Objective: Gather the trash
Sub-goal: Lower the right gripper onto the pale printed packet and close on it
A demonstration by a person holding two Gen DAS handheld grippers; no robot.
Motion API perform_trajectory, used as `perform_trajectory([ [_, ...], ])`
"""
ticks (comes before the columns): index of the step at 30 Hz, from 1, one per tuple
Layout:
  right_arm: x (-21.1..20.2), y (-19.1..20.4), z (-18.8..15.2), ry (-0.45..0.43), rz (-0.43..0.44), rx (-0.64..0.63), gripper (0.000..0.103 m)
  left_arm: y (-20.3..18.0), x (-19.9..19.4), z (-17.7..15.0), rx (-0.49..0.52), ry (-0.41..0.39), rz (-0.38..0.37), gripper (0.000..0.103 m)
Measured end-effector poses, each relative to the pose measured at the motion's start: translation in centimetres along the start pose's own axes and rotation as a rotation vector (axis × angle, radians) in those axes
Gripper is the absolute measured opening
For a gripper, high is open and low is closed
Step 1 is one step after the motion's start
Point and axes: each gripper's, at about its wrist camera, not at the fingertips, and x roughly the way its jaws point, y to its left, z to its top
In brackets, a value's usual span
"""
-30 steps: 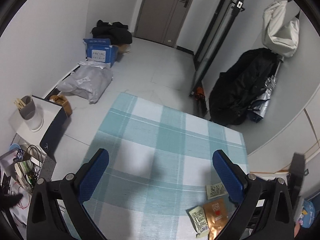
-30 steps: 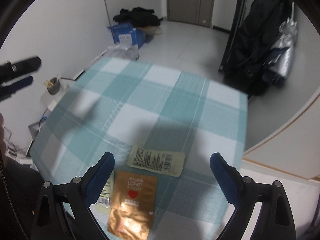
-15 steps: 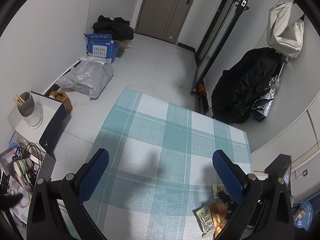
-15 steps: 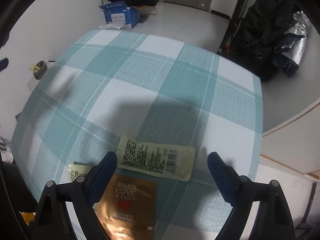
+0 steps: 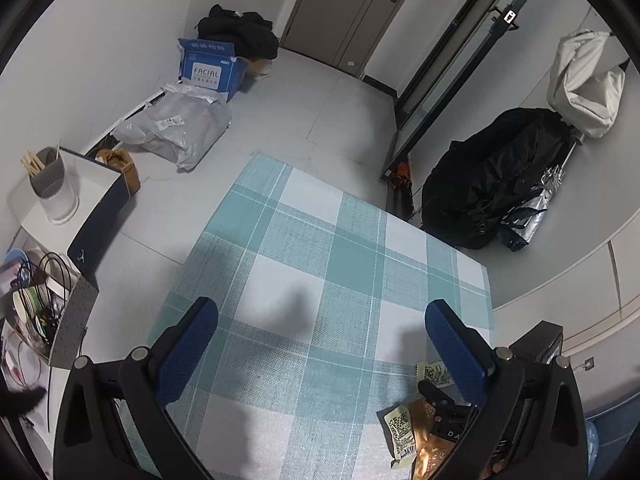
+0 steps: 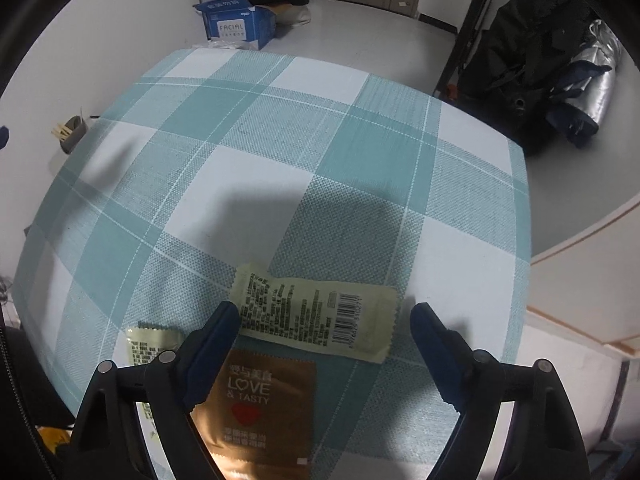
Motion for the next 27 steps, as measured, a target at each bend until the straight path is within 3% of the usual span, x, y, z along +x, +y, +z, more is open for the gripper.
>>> perform_trajectory([
  [12, -0.1, 0.9, 0.6, -0.015, 0.021, -0.006, 0.077, 0.6, 0.3, 0.0, -0.022, 0.022, -0.009, 0.102],
  [18, -0.6, 0.6, 0.4, -0.036, 0.016, -0.005, 0.061, 0.6, 0.3, -0.1, -0.021, 0.023, -0.015, 0.102],
  [20, -0.8, 0.8, 0.2, -0.045, 0.026, -0.019, 0.046, 0.6, 0.3, -0.2, -0.022, 0.022, -0.011, 0.102],
  [27, -1.3, 0.0, 0.1, -0.047, 0.039, 0.022, 0.034, 0.7, 0.3, -0.4, -0.038, 0.029, -0.012, 0.102],
])
